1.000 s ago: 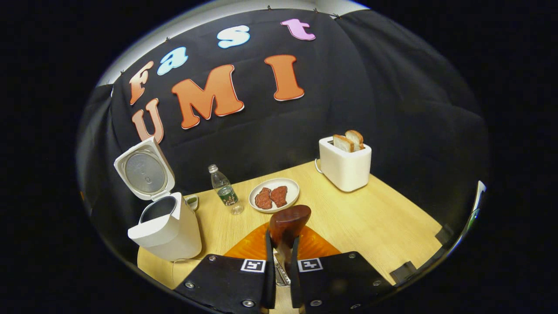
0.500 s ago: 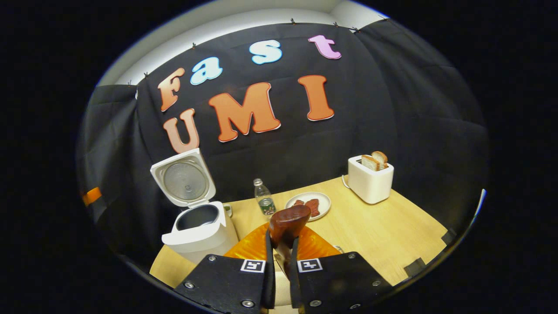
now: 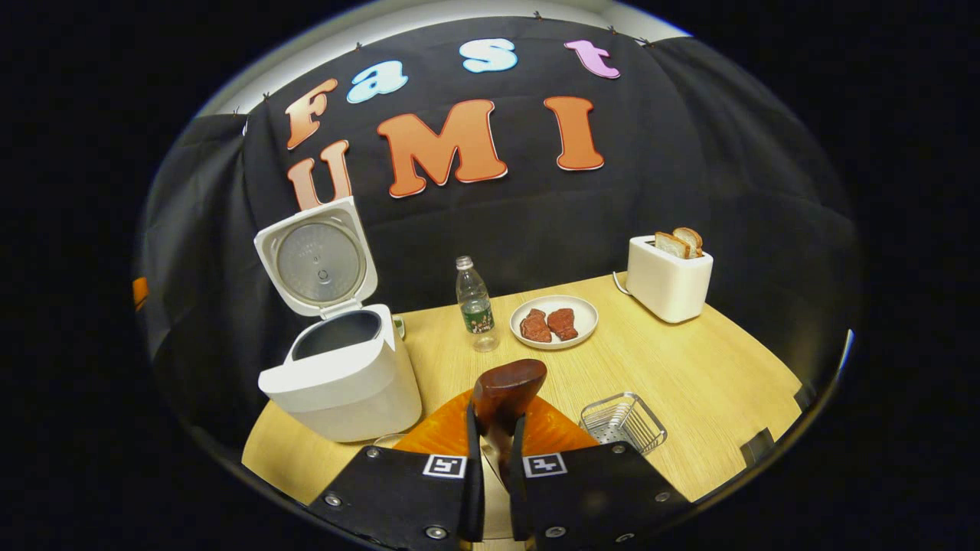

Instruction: Close the left gripper, press the button to open the rice cooker; take a wooden spoon from the chopstick holder with the right hand, scoop a spoonful of rice and pour it into the rice cooker, then put the wooden spoon back into the chopstick holder.

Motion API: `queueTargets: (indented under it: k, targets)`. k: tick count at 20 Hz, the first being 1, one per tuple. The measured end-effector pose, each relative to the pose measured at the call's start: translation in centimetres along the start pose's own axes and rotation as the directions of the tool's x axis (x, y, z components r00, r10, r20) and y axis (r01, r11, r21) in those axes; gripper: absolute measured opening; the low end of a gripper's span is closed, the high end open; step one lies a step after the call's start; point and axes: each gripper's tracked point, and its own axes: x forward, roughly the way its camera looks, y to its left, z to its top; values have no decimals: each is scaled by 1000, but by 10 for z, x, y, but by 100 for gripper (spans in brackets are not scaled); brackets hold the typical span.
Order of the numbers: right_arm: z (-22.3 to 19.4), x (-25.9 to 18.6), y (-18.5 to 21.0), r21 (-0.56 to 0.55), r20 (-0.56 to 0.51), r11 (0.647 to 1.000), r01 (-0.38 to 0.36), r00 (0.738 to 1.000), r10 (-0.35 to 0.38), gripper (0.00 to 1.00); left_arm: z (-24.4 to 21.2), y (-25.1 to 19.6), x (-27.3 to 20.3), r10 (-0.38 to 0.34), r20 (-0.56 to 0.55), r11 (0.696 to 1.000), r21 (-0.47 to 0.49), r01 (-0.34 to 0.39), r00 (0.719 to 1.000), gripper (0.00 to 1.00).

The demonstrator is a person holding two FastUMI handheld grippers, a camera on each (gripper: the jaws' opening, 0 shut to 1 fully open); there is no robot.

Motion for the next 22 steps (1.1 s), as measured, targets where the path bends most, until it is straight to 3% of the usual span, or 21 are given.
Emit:
queueTargets:
  k: [5, 10, 13, 17, 22]
  targets:
    - [-24, 17, 4, -93, 6, 994, 64, 998, -64, 13, -2, 7, -2, 16, 8, 1000, -3, -16, 1000, 36]
    - [-46, 24, 15, -69, -39, 996, 48, 998, -51, 13, 0, 15, 0, 20, 14, 1000, -22, -20, 1000, 38]
    - [-57, 22, 30, 25, -88, 1000, 6, 996, -4, 13, -2, 15, 0, 23, 21, 999, -27, -23, 1000, 100]
    - [-64, 21, 45, 225, -148, 973, -40, 986, 75, 13, -2, 13, 5, 23, 13, 999, -42, -22, 1000, 100]
    - [-74, 28, 28, 504, -212, 864, 4, 970, 120, 12, -2, 12, 6, 17, 20, 999, -39, -17, 1000, 100]
